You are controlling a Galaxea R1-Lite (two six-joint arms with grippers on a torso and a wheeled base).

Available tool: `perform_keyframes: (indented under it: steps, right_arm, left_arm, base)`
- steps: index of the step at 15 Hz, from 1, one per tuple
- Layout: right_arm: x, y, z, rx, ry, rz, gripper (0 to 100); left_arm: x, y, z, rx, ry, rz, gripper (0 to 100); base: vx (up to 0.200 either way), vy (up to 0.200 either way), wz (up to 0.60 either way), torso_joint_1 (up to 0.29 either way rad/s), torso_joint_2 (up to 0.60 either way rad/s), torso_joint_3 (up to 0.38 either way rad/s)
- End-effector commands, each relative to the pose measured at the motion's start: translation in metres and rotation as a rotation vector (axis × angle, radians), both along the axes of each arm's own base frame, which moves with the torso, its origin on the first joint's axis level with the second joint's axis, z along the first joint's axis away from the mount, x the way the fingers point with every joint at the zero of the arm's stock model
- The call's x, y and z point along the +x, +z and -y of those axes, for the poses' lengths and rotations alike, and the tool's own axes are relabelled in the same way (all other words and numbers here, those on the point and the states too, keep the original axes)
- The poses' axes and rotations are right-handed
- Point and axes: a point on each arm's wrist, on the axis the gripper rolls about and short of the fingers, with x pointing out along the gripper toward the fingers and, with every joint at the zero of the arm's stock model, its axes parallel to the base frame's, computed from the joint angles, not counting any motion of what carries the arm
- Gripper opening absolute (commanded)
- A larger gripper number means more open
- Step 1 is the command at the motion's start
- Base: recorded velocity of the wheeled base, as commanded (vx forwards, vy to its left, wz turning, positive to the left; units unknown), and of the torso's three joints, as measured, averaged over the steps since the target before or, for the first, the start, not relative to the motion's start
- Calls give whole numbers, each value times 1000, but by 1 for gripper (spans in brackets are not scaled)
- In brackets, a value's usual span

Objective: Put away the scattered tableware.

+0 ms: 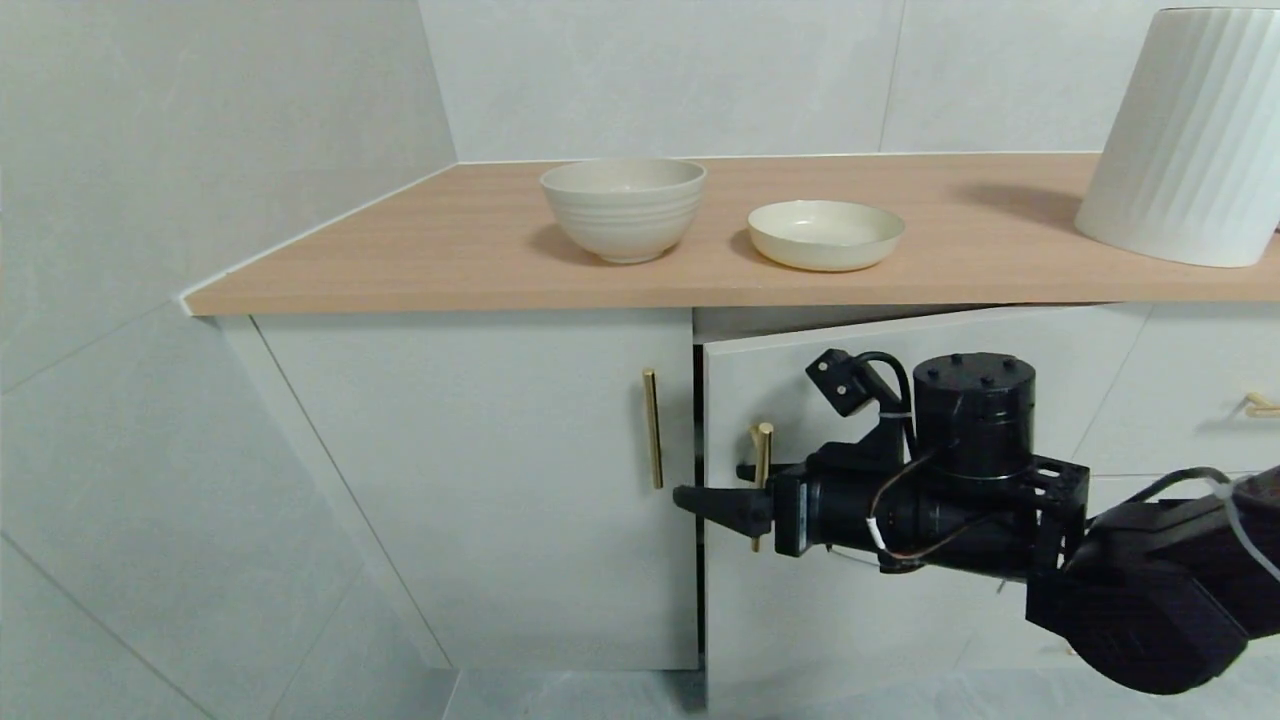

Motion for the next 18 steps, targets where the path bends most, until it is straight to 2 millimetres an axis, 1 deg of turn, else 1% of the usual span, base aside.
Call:
perform_keyframes:
  steps: [1,4,7,8,9,10,12,13,15,17,18]
  right_arm:
    - [-20,10,9,18,43,12,100]
    - [-36,5,19,4,82,-15,100]
    - [-40,4,22,0,82,-20,100]
    - [-41,3,22,-1,83,-21,100]
    - [-41,3,22,-1,83,-21,100]
    - [-41,3,22,0,86,-22,100]
    - [-41,3,20,-1,91,-23,100]
    - [-41,3,20,-1,89,-24,100]
    - [-41,3,20,-1,89,-24,100]
    - [-41,3,20,0,89,-23,100]
    - [-41,3,20,1,89,-21,100]
  left_arm:
    - [0,0,0,0,1,-2,100]
    - [0,0,0,1,1,0,100]
    - [0,1,0,-2,1,7,100]
    - [-3,17,0,-14,-14,105,100]
    - [-7,28,1,-26,-60,152,100]
    - [-13,46,3,-20,-152,178,100]
    - [-9,79,7,-21,-352,65,100]
    - [0,96,9,-33,-432,1,100]
    - [35,122,12,-66,-566,-127,100]
    - [63,136,14,-89,-662,-199,100]
    - [102,148,19,-111,-750,-248,100]
  base:
    - [0,0,0,0,0,0]
    - [0,0,0,0,0,0]
    - [0,0,0,0,0,0]
    - [0,0,0,0,0,0]
    - [0,0,0,0,0,0]
    - [0,0,0,0,0,0]
    - [0,0,0,0,0,0]
    - [0,0,0,0,0,0]
    - [0,0,0,0,0,0]
    - [0,0,0,0,0,0]
    - [0,0,0,0,0,0]
